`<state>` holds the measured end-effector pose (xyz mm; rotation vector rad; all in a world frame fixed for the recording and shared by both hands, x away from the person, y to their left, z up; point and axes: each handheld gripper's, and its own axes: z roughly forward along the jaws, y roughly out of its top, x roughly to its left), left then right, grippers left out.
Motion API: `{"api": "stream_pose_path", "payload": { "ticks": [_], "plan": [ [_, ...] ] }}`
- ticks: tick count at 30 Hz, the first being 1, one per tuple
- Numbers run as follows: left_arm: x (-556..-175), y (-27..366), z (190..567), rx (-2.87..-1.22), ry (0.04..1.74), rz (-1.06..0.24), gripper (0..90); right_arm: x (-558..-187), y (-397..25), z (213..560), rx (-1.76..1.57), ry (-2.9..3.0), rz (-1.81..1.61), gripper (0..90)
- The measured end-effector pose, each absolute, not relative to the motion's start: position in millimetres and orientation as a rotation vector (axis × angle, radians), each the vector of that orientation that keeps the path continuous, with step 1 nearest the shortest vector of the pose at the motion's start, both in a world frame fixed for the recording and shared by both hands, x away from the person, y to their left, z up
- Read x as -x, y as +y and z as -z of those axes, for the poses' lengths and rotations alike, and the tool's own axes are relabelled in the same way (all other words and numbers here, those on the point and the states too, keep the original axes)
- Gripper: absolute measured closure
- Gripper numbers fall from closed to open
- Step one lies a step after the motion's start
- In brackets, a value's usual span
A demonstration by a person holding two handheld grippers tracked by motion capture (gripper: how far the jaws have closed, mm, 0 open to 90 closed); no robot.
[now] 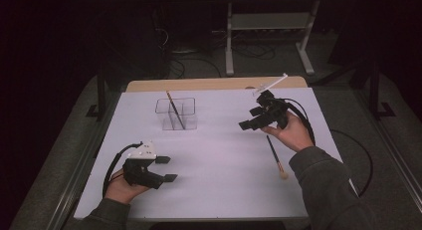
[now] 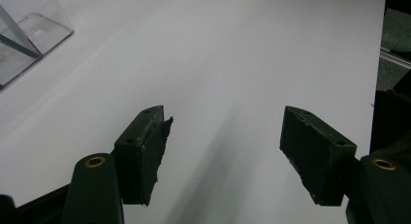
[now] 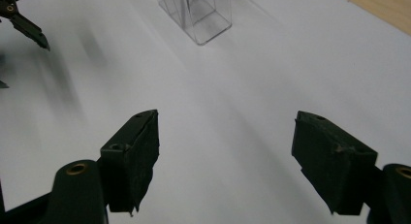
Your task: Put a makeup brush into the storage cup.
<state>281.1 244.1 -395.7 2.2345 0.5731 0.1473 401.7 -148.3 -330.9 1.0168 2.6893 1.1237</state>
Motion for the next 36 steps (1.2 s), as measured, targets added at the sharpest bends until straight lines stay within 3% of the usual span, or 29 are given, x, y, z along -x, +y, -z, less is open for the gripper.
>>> {"api": "stream_pose_path", "payload": {
  "ticks": [13,36],
  "plan": [
    [-280,244,395,-2.233,0.575,-0.15,31.5,-382,-175,343,-1.097,2.68,-1.082,21.4],
    [-279,246,396,-2.24,0.592,-0.155,31.1,-356,-209,382,-1.23,2.66,-0.936,31.1]
  ]
}}
